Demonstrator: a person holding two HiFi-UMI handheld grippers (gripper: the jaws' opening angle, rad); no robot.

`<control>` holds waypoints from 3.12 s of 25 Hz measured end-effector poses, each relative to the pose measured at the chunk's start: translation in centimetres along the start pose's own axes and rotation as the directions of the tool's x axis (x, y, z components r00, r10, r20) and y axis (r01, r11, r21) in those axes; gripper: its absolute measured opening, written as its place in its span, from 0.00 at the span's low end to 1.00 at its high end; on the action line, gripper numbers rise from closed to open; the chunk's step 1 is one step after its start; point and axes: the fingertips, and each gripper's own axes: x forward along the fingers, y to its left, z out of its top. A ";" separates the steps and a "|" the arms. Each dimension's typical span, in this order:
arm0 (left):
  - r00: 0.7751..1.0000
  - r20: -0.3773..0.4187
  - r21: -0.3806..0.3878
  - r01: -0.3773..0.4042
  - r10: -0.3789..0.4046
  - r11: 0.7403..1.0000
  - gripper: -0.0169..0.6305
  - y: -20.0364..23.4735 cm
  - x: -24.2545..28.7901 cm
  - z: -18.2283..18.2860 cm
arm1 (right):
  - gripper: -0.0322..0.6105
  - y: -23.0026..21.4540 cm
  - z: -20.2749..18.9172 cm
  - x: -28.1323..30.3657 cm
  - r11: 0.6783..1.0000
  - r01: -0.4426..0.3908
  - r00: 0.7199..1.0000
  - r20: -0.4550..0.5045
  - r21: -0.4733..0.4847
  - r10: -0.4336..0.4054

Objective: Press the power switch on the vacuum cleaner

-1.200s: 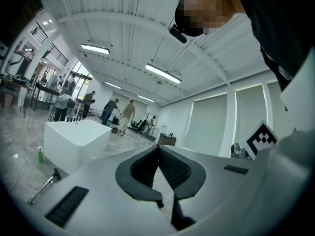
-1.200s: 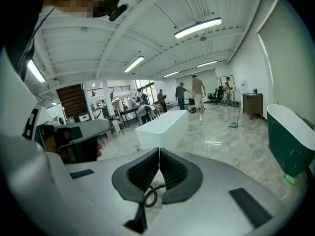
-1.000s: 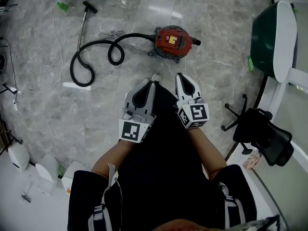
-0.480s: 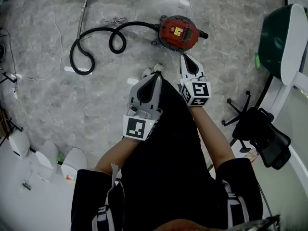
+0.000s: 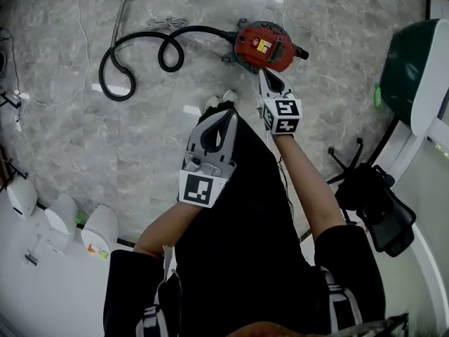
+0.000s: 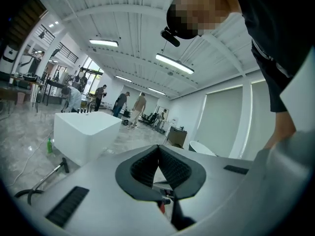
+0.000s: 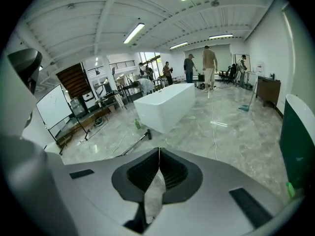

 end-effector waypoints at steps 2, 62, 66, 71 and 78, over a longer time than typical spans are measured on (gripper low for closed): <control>1.000 -0.003 0.004 -0.007 0.007 1.000 0.05 0.3 0.3 -0.1 | 0.08 -0.3 -0.7 1.3 1.000 -0.005 1.000 -0.022 -0.009 0.005; 0.986 -0.006 -0.088 -0.165 0.165 0.982 0.05 8.7 3.9 -5.2 | 0.08 -13.3 -18.5 25.1 0.979 0.010 0.900 -0.425 -0.205 -0.098; 0.982 -0.001 -0.098 -0.187 0.188 0.977 0.05 9.8 4.0 -6.0 | 0.08 -14.1 -19.6 26.3 0.983 0.033 0.891 -0.441 -0.178 -0.110; 0.979 -0.006 -0.117 -0.202 0.202 0.972 0.05 10.5 4.2 -7.1 | 0.08 -15.1 -20.9 27.1 0.992 0.084 0.890 -0.440 -0.096 -0.118; 0.979 -0.008 -0.134 -0.203 0.204 0.970 0.05 9.9 4.5 -7.9 | 0.08 -15.6 -21.3 28.1 0.992 0.080 0.890 -0.442 -0.098 -0.115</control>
